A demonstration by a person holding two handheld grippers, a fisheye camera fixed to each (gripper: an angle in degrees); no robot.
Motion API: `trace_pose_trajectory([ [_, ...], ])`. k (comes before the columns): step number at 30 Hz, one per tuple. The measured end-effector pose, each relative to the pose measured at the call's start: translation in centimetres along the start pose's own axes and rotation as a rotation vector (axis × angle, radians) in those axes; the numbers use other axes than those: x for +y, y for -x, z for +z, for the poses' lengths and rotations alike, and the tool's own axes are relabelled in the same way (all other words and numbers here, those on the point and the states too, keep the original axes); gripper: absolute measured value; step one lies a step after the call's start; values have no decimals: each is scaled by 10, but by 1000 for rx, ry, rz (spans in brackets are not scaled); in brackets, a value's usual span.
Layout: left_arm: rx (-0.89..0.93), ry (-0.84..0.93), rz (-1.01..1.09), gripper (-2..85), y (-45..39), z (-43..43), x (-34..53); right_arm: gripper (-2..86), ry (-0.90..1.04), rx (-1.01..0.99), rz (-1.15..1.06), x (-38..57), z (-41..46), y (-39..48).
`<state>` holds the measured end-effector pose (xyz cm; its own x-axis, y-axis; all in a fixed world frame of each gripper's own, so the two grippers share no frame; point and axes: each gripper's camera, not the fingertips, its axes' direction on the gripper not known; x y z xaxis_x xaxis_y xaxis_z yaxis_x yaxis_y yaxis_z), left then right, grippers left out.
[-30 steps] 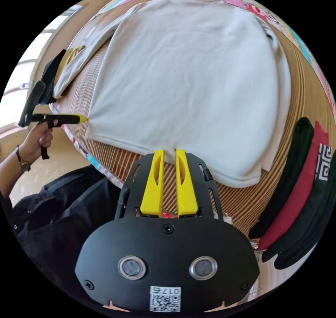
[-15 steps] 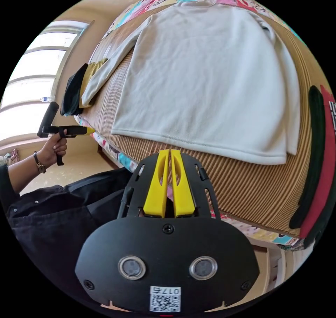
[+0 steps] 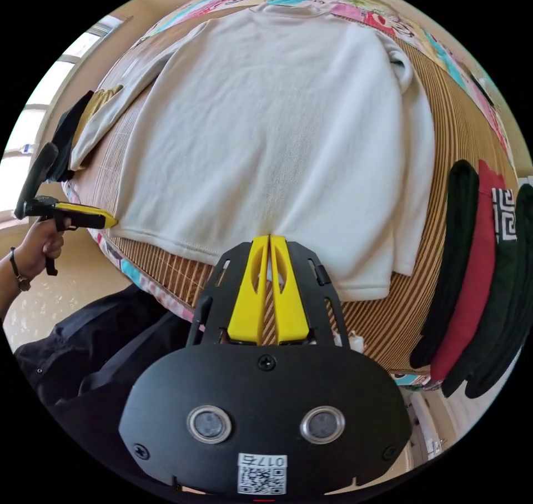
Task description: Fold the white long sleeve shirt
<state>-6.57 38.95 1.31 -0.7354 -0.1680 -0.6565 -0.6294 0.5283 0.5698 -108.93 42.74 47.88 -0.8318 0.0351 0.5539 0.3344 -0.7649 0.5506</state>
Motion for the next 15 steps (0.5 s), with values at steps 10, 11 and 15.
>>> trace_pose_trajectory([
  [10,-189,118,-222,37,32,-27,120,11,128,-308,-188,70,-29,83],
  [11,-166,106,-259,41,36,-30,128,14,66,-316,-117,78,-47,76],
  [15,-26,21,-446,51,48,-48,174,40,-131,-220,255,110,-107,14],
])
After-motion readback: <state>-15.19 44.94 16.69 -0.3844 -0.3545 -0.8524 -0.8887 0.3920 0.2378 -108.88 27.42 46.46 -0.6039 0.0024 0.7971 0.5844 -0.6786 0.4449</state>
